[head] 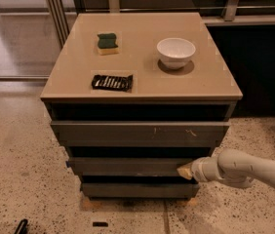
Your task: Close middle drawer
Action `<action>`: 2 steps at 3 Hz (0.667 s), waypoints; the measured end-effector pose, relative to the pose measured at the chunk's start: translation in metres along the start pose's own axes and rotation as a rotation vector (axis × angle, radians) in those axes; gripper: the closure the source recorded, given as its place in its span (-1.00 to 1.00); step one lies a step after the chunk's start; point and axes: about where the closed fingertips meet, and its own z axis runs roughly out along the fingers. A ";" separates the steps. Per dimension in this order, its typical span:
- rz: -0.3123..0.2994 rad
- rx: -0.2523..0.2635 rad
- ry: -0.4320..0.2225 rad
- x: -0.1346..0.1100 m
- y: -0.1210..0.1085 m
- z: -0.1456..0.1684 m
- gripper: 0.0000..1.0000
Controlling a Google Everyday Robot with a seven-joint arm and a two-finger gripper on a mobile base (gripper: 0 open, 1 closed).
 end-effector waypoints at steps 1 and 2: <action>-0.020 0.015 -0.009 -0.007 -0.002 0.002 1.00; -0.021 0.016 -0.009 -0.007 -0.001 0.001 1.00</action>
Offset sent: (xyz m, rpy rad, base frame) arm -0.0798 -0.0272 -0.0078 0.0428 0.1359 -0.0368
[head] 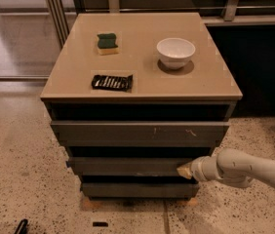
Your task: Close middle drawer
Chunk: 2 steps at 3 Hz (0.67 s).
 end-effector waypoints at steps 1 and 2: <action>0.000 0.000 0.000 0.001 0.001 0.000 1.00; 0.082 -0.068 0.050 0.038 0.026 -0.033 1.00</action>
Offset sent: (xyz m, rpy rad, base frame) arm -0.1805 -0.0489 0.0262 0.1533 0.3595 -0.0448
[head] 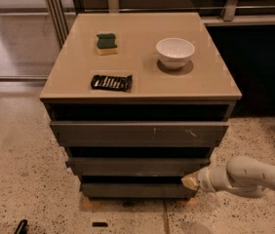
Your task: Close middle drawer
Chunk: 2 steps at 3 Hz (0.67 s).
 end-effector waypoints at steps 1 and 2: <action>0.102 -0.062 0.047 0.047 0.030 -0.042 1.00; 0.114 -0.081 0.057 0.054 0.039 -0.047 0.69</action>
Offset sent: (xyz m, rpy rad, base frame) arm -0.0661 -0.0176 0.0134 0.0502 0.1132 -0.0316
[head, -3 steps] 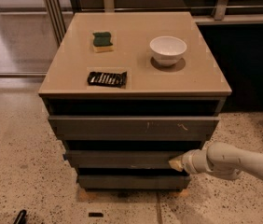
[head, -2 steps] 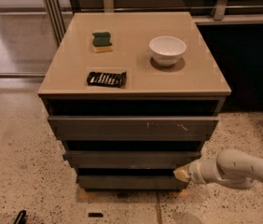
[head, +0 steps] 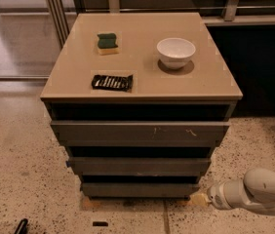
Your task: Close middle drawer
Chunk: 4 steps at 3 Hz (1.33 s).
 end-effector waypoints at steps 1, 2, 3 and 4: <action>0.000 0.000 0.000 0.000 0.000 0.000 0.23; 0.000 0.000 0.000 0.000 0.000 0.000 -0.24; 0.000 0.000 0.000 0.000 0.000 0.000 -0.70; 0.000 0.000 0.000 0.000 0.000 0.000 -1.00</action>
Offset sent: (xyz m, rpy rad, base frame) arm 0.0000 0.0000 0.0000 0.0000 0.0000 0.0000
